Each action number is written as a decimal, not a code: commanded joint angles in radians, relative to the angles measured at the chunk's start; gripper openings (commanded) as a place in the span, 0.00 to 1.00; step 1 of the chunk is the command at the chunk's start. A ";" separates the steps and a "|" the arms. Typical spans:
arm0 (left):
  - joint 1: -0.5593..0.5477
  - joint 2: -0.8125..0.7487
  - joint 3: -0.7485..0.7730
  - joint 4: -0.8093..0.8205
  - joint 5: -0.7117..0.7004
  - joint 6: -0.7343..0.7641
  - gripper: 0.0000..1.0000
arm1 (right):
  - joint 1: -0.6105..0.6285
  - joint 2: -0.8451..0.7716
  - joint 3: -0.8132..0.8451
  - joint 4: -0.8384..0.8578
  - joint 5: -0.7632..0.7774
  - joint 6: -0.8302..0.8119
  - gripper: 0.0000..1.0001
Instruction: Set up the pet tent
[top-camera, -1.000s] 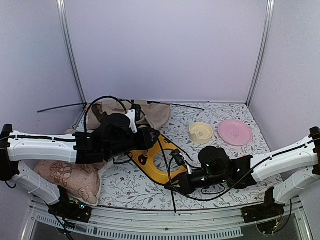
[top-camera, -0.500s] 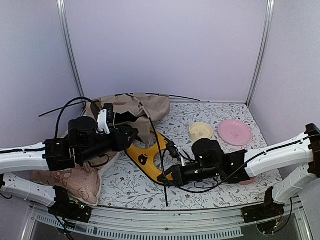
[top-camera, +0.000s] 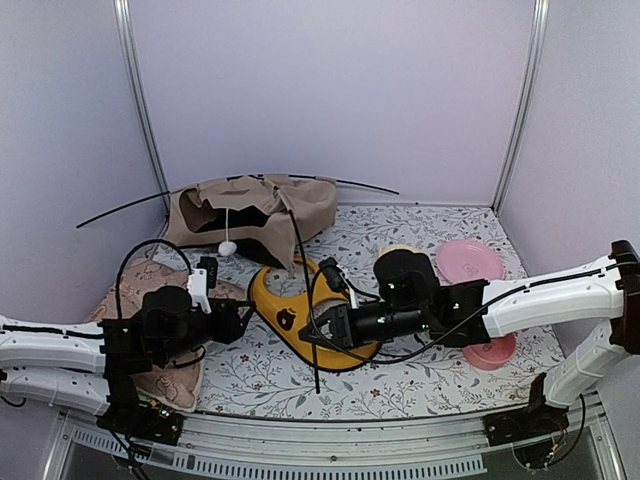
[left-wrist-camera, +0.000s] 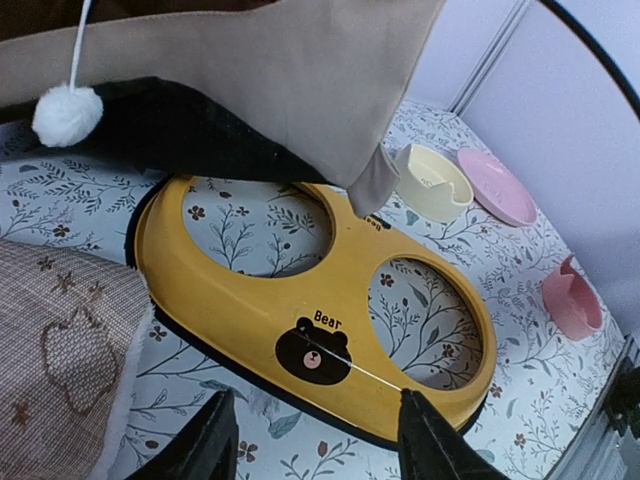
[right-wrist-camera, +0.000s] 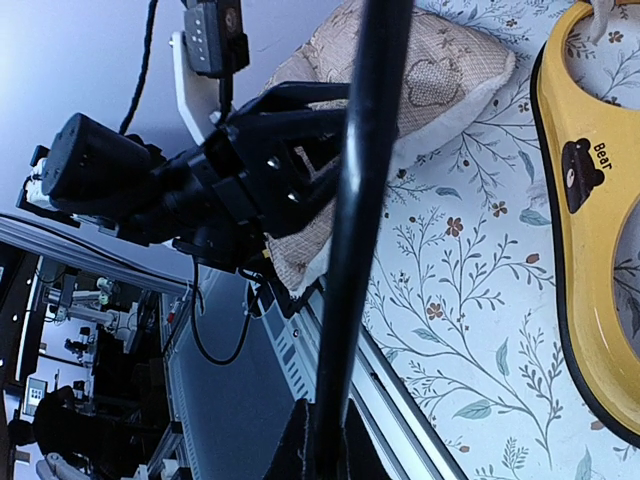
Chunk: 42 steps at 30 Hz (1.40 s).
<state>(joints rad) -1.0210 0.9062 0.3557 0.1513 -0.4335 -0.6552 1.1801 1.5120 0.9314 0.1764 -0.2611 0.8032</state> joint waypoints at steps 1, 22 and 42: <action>-0.006 0.061 -0.072 0.370 0.015 0.173 0.55 | -0.026 0.029 0.076 0.000 0.023 -0.051 0.00; 0.016 0.555 0.066 0.899 -0.070 0.701 0.53 | -0.059 0.116 0.267 -0.113 -0.050 -0.076 0.00; 0.127 0.750 0.171 0.939 0.029 0.673 0.47 | -0.067 0.120 0.304 -0.153 -0.055 -0.084 0.00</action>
<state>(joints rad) -0.9142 1.6230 0.5083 1.0599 -0.4416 0.0219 1.1355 1.6279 1.1980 -0.0082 -0.3527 0.7586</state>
